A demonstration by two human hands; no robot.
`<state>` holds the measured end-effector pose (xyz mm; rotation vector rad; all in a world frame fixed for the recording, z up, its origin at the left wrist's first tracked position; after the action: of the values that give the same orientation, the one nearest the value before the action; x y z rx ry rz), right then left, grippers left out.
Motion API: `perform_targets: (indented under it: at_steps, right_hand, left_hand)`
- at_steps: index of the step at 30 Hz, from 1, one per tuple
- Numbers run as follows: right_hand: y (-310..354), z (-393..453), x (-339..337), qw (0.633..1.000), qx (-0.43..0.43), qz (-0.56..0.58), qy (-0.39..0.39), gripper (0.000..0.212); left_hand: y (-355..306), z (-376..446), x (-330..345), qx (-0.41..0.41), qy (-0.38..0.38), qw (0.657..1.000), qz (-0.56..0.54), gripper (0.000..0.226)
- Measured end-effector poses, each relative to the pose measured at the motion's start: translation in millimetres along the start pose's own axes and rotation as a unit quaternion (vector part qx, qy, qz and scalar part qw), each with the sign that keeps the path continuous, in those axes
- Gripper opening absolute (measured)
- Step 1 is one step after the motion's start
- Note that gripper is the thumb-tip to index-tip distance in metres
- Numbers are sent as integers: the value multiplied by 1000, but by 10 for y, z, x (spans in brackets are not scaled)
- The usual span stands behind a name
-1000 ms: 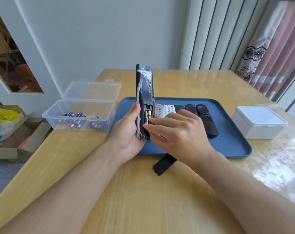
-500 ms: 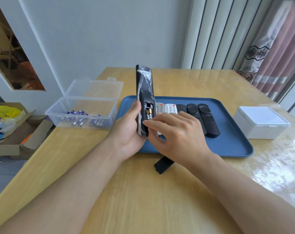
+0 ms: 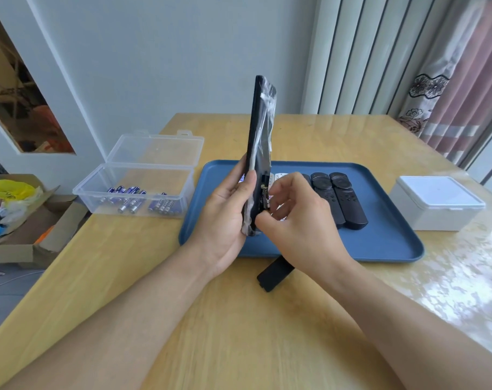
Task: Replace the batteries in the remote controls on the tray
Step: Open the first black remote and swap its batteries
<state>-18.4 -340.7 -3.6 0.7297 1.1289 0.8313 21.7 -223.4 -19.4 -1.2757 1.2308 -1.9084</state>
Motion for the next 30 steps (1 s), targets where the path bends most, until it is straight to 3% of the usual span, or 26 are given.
perform_targets:
  at_steps: [4,6,9,10,15,20,30]
  right_hand:
    - [-30,25,-131,1000,5,17,-7,40]
    - [-58,60,-189,993,32,115,-12,34]
    - [-131,94,-159,921,137,364,12,24]
    - [-145,92,-144,903,164,396,27,24]
    - [-143,64,-84,945,173,261,94,17]
    - [-127,20,-36,958,130,255,36,13]
    - [-95,-24,59,891,205,399,68,14]
  left_hand:
    - [-19,-3,-72,-1,-48,998,-35,35]
    - [-39,1,-116,-4,-73,996,-57,34]
    - [-53,0,-145,-15,-88,996,-26,33]
    - [-47,-1,-144,-15,-88,996,-15,33]
    - [-18,-34,-29,-9,-48,998,29,38]
    - [29,-53,56,-1,-4,1000,31,41]
    - [4,-80,112,46,12,998,52,49]
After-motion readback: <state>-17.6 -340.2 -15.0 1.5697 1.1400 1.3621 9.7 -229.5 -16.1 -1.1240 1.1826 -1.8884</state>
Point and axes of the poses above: each hand's wrist, its own z-axis towards the middle knuckle, its own x-axis out of the palm, y = z × x, the point moved 5 cm from there along z, towards the middle knuckle, and after that the axes turned 5 degrees about y, right-handed, at the moved point
